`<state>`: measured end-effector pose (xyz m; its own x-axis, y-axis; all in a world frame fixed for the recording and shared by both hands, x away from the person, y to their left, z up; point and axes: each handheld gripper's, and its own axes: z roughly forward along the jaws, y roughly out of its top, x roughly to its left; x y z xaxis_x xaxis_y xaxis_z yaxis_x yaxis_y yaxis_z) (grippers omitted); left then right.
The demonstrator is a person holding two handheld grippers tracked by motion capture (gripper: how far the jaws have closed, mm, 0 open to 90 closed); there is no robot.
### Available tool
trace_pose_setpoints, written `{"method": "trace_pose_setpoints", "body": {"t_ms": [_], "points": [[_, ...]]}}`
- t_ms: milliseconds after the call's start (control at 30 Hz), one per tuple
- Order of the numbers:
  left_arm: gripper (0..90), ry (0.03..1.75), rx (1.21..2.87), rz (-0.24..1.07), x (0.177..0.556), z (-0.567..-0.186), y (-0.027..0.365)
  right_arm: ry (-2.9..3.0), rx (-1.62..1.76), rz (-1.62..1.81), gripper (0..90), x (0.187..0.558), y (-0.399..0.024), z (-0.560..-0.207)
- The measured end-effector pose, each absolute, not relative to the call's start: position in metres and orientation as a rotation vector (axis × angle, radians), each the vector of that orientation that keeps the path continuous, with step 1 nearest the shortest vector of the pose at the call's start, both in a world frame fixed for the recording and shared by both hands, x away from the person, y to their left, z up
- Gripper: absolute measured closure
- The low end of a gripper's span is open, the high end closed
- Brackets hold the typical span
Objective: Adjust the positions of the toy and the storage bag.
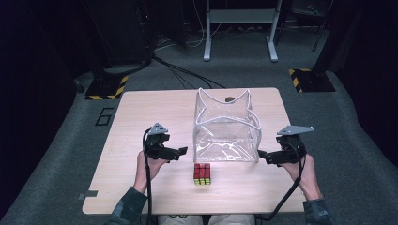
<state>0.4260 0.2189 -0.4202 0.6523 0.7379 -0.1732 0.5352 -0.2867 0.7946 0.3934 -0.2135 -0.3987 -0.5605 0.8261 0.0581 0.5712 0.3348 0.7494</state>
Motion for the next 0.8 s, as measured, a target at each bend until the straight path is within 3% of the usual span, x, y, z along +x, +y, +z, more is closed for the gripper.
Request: {"method": "trace_pose_setpoints", "body": {"t_ms": [800], "points": [[2.4,0.985,1.954,0.246,0.458,-0.372,0.221,2.28,1.172,1.097,8.0,0.416,-0.2,-0.329]]}}
